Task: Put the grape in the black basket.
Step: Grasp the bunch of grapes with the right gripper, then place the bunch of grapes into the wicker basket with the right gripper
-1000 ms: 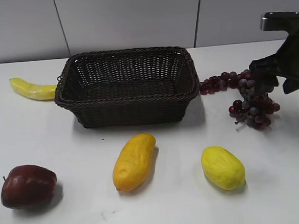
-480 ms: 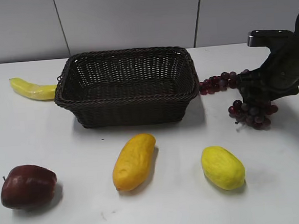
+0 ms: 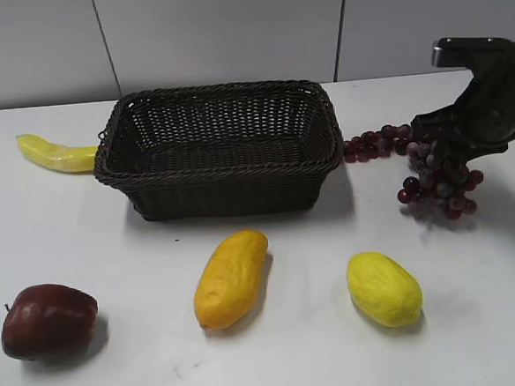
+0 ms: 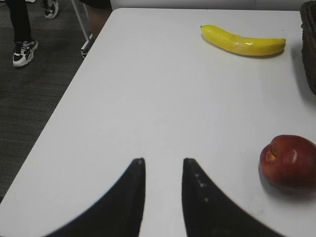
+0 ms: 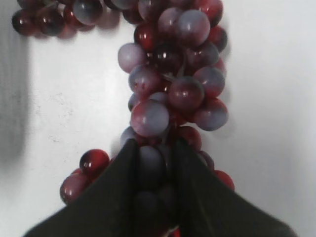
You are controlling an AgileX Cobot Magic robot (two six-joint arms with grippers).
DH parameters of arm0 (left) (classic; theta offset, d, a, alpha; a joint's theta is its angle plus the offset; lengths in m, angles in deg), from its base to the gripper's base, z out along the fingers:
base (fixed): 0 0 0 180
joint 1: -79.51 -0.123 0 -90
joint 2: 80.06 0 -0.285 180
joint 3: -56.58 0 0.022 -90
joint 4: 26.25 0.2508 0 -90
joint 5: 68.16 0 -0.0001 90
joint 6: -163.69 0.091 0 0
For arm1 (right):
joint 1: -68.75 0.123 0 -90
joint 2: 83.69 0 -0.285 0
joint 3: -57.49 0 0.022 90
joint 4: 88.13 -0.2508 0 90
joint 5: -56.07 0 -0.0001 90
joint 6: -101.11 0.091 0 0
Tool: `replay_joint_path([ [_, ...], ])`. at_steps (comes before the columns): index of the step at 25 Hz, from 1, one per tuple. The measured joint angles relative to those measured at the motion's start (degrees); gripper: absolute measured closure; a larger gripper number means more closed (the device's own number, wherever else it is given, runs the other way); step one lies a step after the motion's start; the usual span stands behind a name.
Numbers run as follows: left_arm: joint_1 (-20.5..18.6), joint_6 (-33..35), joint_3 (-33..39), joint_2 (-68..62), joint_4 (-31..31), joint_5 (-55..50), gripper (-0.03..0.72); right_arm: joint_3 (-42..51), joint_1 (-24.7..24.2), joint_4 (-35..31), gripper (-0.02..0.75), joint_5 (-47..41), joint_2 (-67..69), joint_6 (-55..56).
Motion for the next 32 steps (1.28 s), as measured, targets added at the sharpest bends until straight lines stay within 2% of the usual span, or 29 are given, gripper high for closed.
replay_joint_path([
  [8, 0.0, 0.0, 0.0, 0.0, 0.0, 0.0, 0.46, -5.03, 0.04, -0.05, 0.585, -8.34, -9.85, -1.24],
  [16, 0.0, 0.0, 0.0, 0.0, 0.0, 0.0, 0.46, -20.87, 1.21, -0.05, 0.587, -22.64, -13.19, -4.58],
  [24, 0.0, 0.0, 0.0, 0.0, 0.0, 0.0, 0.46, -34.46, 10.17, -0.06, 0.596, -26.92, -12.63, -6.12],
  [28, 0.0, 0.0, 0.0, 0.0, 0.0, 0.0, 0.46, -37.58, 15.25, -0.35, 0.596, -26.41, -11.33, -6.12],
  [32, 0.0, 0.0, 0.0, 0.0, 0.0, 0.0, 0.46, -38.33, 18.04, -2.44, 0.596, -23.4, -9.42, -6.12],
])
